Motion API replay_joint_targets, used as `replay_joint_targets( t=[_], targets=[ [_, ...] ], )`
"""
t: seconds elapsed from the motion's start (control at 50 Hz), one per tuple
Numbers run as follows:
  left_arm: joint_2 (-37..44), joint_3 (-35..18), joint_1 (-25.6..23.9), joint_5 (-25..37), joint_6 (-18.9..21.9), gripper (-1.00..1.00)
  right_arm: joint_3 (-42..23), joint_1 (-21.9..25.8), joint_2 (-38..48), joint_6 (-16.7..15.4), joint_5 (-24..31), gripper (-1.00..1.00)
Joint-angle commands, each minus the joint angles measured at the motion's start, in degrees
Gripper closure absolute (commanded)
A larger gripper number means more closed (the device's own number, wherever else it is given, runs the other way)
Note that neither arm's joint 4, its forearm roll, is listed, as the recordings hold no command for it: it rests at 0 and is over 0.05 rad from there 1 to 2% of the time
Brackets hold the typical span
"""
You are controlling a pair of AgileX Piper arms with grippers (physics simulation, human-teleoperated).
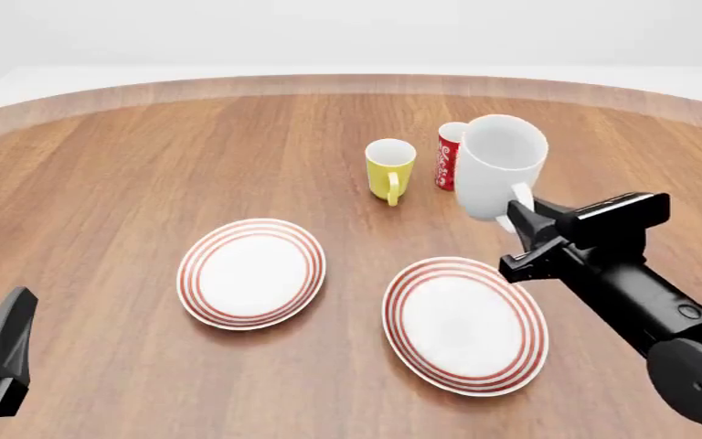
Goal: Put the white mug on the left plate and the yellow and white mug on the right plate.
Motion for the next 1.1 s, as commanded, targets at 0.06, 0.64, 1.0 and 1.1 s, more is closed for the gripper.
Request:
replay_joint_targets(
  t=[0.06, 0.64, 1.0, 1.1],
  targets=[
    [0.00, 0.00, 0.00, 0.00, 0.00, -1.00, -2.74, 3.26, -1.26, -0.42, 3.02, 1.00],
    [0.00, 0.00, 0.00, 0.00, 0.00, -1.00, -11.44, 11.76, 6.49, -1.51, 3.18, 1.00],
    [0.00, 0.00, 0.00, 0.00, 0.00, -1.00, -16.81, 15.59, 12.64, -1.33, 2.42, 1.00],
    [0.00, 0.00, 0.00, 0.00, 0.00, -1.00, -18.33, 17.01, 14.58, -1.28, 2.47, 1.00]
  ],
)
